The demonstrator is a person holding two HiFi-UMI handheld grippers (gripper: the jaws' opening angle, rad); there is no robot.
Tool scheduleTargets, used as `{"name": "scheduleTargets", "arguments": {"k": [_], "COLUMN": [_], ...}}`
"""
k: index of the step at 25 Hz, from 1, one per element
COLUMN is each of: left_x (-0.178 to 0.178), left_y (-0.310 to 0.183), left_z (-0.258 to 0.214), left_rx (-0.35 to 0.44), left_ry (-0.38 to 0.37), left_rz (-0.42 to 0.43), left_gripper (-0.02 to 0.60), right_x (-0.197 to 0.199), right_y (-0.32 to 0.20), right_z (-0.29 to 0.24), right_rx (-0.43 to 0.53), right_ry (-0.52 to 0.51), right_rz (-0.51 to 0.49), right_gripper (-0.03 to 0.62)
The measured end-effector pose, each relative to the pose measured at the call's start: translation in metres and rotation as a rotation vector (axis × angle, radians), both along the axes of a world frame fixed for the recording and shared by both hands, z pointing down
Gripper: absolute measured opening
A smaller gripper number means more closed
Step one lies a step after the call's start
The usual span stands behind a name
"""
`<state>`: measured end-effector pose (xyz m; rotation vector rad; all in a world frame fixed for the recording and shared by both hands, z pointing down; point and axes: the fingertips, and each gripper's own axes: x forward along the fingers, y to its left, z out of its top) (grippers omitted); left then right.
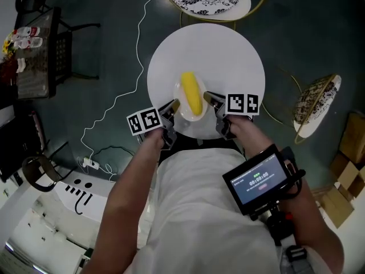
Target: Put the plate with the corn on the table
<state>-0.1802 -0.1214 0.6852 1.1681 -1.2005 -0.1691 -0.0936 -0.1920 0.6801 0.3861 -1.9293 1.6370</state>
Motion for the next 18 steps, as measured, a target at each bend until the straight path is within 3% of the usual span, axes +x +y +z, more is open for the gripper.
{"name": "scheduleTargets", "arguments": {"k": [3,7,18], "left_x": [-0.007,-0.05,-0.071], "left_y": [0.002,0.0,-0.028], "left_z": [0.009,0.038,0.055], "left_rx": [-0.011,-0.033,-0.04], "left_ry": [0.004,-0.007,-0.103], "left_rz": [-0.01,-0.018,0.036], "left_gripper": [0.031,0.031,0.031], "right_x": [-0.008,-0.051,-0.07], "right_y": [0.001,-0.002,-0.027], "right_z": [0.009,0.039,0.055], "right_rx": [0.002,0.026,0.124], "right_ry": [0.009,0.04,0.094], "right_rz": [-0.001,-0.006,0.012], "right_gripper": [0.031,0.031,0.031]}}
